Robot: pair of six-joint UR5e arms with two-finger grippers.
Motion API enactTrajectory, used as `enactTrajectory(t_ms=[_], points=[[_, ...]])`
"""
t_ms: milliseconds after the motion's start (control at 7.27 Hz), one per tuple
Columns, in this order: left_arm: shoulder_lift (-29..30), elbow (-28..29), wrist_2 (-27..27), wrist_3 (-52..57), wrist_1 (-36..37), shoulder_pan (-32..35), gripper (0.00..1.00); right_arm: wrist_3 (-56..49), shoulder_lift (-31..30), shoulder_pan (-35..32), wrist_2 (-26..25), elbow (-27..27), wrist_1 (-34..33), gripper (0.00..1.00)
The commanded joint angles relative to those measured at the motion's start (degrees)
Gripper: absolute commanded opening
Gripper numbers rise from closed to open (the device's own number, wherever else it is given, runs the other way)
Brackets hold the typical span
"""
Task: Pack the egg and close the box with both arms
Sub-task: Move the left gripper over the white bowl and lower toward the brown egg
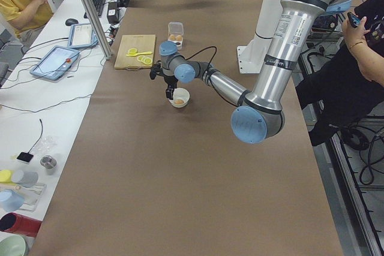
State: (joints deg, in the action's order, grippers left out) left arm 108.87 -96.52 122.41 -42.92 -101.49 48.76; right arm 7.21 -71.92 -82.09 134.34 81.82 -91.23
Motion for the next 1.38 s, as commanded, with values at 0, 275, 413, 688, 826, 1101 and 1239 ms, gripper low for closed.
enactTrajectory(t_ms=[0,275,413,688,826,1101,1239], points=[[-0.2,1.0,-0.1,-0.1,-1.3,-1.1,0.84,0.0,-0.1,0.0,-0.2,0.0,0.0,1.00],[-0.4,1.0,-0.1,0.3,-1.4,-1.7,0.82,0.0,-0.1,0.0,-0.4,0.1,0.1,1.00],[-0.4,1.0,-0.1,0.1,-1.4,-2.3,0.82,0.0,-0.1,0.0,-0.5,0.0,0.1,1.00],[-0.8,1.0,-0.1,0.1,-1.4,-2.5,0.82,0.0,-0.1,0.0,-0.5,-0.1,0.1,1.00],[-1.2,1.0,-0.1,0.2,-1.4,-2.5,0.81,0.0,-0.1,0.0,-0.5,0.0,0.1,1.00],[-1.1,1.3,-0.1,0.2,-1.4,-2.6,0.81,0.0,0.0,0.0,-0.5,0.0,0.1,1.00],[-1.1,1.3,-0.1,0.0,-1.4,-3.0,0.81,0.0,0.0,0.0,-0.5,0.0,0.1,1.00]])
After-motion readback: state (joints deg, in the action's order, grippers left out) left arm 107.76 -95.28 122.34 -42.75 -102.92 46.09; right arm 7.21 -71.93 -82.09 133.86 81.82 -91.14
